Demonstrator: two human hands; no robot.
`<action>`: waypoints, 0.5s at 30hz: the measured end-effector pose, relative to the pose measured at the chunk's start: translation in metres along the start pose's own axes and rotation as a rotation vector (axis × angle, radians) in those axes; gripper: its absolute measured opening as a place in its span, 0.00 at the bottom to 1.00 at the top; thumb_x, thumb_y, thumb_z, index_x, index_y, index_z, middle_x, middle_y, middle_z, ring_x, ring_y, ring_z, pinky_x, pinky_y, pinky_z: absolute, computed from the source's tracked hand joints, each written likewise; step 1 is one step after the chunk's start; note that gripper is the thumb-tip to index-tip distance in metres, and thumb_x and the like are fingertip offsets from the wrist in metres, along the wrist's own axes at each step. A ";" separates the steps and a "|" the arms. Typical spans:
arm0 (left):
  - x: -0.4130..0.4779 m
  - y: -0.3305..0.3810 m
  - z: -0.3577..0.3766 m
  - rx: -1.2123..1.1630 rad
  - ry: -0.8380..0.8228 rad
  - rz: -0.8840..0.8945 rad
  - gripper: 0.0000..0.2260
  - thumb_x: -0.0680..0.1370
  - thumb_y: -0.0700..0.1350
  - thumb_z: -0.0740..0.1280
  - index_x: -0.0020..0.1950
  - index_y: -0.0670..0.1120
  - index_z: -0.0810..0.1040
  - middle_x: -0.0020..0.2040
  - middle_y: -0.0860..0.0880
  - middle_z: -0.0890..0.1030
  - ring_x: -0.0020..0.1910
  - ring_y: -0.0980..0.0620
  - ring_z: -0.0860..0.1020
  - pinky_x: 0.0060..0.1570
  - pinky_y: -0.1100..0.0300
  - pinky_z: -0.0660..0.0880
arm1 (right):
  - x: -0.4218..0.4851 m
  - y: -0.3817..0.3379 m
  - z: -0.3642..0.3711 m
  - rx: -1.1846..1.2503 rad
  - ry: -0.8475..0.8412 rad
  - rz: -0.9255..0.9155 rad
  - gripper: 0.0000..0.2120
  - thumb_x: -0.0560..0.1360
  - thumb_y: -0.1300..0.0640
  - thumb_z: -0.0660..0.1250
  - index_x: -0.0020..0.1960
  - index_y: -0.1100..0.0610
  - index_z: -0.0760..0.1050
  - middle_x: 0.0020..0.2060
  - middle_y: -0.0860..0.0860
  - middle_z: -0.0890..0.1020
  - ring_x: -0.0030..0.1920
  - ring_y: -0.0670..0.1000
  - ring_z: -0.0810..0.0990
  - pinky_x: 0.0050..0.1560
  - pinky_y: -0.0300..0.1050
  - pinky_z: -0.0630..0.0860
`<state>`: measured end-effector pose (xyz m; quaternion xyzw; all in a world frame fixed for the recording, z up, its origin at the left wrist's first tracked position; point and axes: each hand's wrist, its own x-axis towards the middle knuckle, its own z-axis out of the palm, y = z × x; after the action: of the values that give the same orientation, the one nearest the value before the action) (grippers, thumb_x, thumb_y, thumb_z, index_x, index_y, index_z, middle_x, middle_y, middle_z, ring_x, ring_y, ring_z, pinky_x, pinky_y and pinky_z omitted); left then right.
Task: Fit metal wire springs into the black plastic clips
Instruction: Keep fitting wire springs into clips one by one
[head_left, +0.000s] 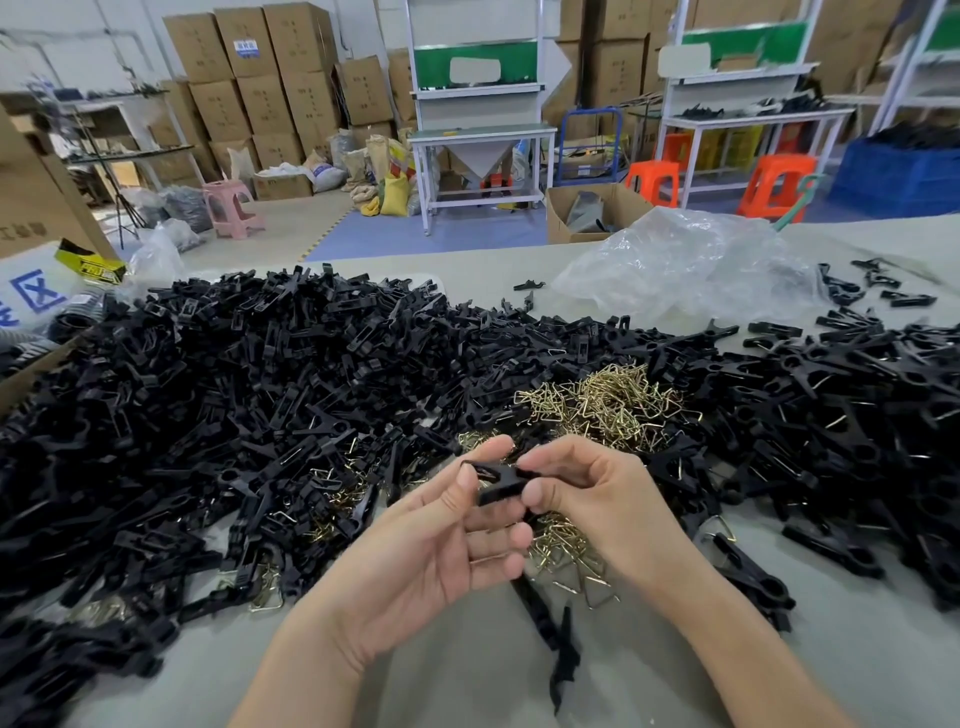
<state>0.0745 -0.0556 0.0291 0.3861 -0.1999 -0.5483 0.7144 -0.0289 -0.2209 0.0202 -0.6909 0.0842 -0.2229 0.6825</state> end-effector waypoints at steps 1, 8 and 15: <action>-0.001 0.000 0.000 -0.002 -0.020 0.000 0.20 0.79 0.49 0.66 0.72 0.50 0.75 0.53 0.39 0.81 0.47 0.46 0.83 0.48 0.52 0.82 | 0.000 0.000 0.000 0.052 0.000 -0.001 0.09 0.66 0.55 0.77 0.45 0.46 0.86 0.41 0.50 0.87 0.43 0.45 0.85 0.47 0.36 0.79; 0.005 -0.010 0.009 -0.258 -0.021 0.073 0.18 0.74 0.41 0.74 0.64 0.43 0.81 0.42 0.44 0.78 0.36 0.53 0.77 0.38 0.60 0.77 | 0.000 0.001 0.000 0.134 0.034 0.015 0.08 0.67 0.55 0.75 0.46 0.49 0.88 0.38 0.52 0.86 0.39 0.45 0.82 0.46 0.34 0.78; 0.012 -0.016 0.012 -0.275 0.024 0.137 0.11 0.74 0.42 0.70 0.55 0.46 0.85 0.37 0.46 0.75 0.31 0.54 0.72 0.34 0.60 0.74 | 0.002 0.003 0.003 0.189 0.054 0.025 0.11 0.70 0.57 0.74 0.51 0.48 0.86 0.42 0.51 0.87 0.40 0.45 0.83 0.48 0.35 0.78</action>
<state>0.0599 -0.0719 0.0228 0.2767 -0.1400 -0.5158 0.7986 -0.0254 -0.2191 0.0176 -0.6161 0.0898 -0.2398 0.7449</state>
